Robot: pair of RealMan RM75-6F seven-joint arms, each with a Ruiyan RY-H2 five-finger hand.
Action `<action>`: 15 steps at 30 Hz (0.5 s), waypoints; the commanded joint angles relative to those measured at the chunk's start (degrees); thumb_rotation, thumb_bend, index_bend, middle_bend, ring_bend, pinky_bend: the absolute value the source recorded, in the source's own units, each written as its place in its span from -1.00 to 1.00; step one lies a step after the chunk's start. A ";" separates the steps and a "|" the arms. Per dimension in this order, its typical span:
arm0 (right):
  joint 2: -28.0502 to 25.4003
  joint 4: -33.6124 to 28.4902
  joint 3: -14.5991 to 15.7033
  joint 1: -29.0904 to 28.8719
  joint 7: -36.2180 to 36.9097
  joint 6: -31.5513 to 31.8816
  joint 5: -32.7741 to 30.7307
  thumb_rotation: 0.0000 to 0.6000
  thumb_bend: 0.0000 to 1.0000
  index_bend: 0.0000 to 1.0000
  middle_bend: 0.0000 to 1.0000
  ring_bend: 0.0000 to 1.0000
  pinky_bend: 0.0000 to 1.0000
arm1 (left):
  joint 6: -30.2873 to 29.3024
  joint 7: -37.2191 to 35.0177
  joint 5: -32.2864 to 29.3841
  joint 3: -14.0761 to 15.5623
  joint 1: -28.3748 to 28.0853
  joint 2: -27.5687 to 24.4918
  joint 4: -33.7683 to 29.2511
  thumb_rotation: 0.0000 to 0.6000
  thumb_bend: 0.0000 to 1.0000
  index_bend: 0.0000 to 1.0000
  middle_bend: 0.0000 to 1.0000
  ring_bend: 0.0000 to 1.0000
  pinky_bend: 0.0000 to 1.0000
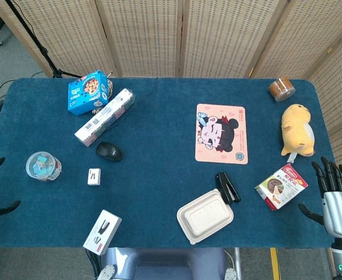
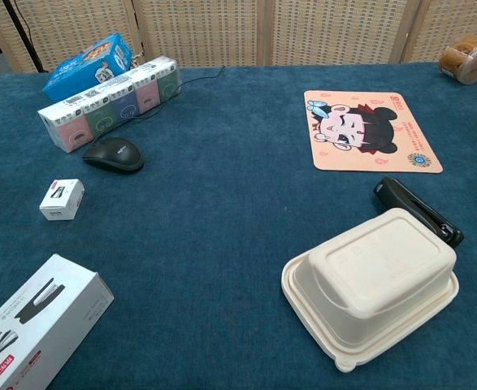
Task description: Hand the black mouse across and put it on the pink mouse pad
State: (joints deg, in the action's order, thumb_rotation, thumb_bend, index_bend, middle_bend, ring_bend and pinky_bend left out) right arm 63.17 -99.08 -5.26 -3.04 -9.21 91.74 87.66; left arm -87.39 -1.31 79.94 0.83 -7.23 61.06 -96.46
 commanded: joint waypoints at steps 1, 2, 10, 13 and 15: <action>-0.11 -0.09 0.01 -0.03 0.06 -0.30 -0.19 1.00 -1.00 -1.00 -1.00 -1.00 -1.00 | 0.27 0.17 0.13 -0.16 0.12 -0.01 -0.08 1.00 -0.96 -1.00 -1.00 -1.00 -1.00; -0.15 -0.14 0.03 -0.04 0.11 -0.41 -0.20 1.00 -1.00 -1.00 -1.00 -1.00 -1.00 | 0.51 0.21 0.16 -0.20 0.14 -0.03 -0.13 1.00 -0.96 -1.00 -1.00 -1.00 -1.00; -0.49 -0.66 0.08 0.03 0.75 -0.63 0.13 1.00 -1.00 -1.00 -1.00 -1.00 -1.00 | 1.96 0.99 2.31 0.09 0.08 -0.18 0.07 1.00 -0.96 -1.00 -1.00 -1.00 -1.00; -0.61 -0.77 -0.11 0.11 0.94 -0.46 -0.01 1.00 -1.00 -1.00 -1.00 -1.00 -1.00 | 2.48 1.42 3.27 0.35 -0.04 -0.22 -0.18 1.00 -0.95 -1.00 -1.00 -1.00 -1.00; -0.65 -0.78 -0.21 0.16 1.09 -0.48 -0.21 1.00 -1.00 -1.00 -1.00 -1.00 -1.00 | 2.25 2.14 4.33 0.48 0.00 -0.33 -0.37 1.00 -0.95 -1.00 -1.00 -1.00 -1.00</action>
State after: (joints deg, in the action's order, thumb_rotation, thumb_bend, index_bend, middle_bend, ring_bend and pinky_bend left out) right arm 62.53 -99.85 -5.46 -2.89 -8.13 91.25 87.46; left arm -85.08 0.41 83.78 1.19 -7.23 60.79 -96.70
